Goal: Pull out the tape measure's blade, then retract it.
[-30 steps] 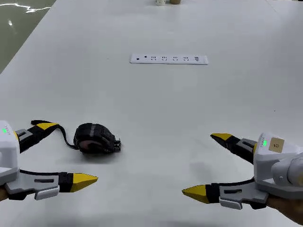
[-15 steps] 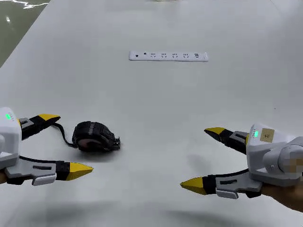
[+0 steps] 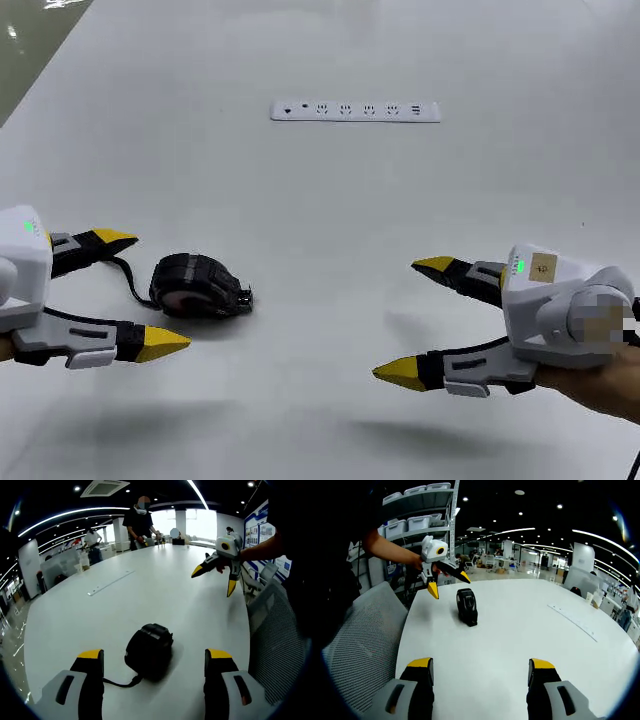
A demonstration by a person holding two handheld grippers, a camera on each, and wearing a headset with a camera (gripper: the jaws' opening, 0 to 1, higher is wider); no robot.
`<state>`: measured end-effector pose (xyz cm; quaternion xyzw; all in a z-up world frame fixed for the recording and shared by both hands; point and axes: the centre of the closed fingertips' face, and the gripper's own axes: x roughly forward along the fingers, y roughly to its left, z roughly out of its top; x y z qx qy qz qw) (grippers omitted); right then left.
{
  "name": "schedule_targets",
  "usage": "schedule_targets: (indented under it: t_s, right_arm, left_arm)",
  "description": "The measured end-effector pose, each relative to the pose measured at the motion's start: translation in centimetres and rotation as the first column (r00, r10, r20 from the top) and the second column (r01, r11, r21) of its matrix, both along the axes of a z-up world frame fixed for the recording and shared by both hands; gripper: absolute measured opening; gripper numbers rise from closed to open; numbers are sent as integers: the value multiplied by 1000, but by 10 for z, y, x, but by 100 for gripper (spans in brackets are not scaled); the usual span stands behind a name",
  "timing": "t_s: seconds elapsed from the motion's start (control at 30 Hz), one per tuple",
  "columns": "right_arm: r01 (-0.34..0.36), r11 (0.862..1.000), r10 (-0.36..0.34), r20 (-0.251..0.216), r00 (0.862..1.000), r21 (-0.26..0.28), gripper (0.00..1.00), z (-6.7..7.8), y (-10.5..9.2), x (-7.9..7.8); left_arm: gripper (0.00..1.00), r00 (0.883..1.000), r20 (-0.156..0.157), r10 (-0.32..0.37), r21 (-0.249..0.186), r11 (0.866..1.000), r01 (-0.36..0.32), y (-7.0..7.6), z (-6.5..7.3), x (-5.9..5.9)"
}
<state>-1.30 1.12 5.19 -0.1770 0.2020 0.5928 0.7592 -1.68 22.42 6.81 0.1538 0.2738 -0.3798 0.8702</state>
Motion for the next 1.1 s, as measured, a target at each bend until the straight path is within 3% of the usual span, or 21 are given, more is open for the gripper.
schedule_targets:
  t_s: [0.53, 1.1]
  right_arm:
    - [-106, 994, 106, 12, 994, -14, 62, -8, 23, 8]
    - [-245, 969, 246, 23, 969, -40, 47, -15, 54, 13]
  left_arm:
    - [59, 995, -39, -89, 56, 994, 92, 7, -9, 6]
    - [46, 967, -114, -228, 132, 961, 242, 10, -21, 8]
